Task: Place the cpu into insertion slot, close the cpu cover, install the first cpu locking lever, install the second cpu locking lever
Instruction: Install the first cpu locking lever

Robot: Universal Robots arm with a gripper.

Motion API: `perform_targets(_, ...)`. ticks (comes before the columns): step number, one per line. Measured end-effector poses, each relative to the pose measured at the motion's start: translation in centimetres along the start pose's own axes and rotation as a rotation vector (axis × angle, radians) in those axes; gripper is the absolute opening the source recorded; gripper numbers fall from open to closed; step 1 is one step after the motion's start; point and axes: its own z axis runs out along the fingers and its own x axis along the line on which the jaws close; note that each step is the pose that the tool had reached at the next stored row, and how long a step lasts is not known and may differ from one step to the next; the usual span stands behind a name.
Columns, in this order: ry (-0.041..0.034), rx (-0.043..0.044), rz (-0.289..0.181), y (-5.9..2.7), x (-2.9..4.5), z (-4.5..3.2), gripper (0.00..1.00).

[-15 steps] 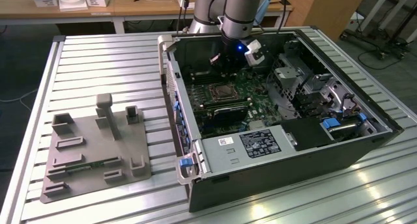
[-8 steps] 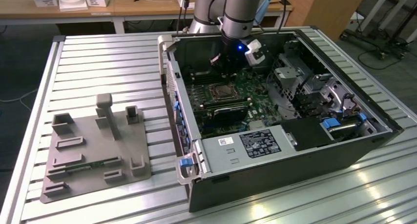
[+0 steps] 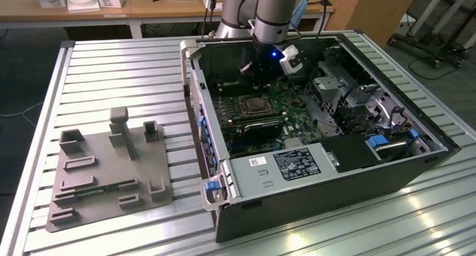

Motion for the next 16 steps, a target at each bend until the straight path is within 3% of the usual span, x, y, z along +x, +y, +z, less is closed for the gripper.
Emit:
perform_targets(6,0.0005,0.0071,0.000,0.02,0.00,0.10,0.10)
perform_targets(16,0.0002,0.0070,0.000,0.09,-0.01,-0.23,0.10)
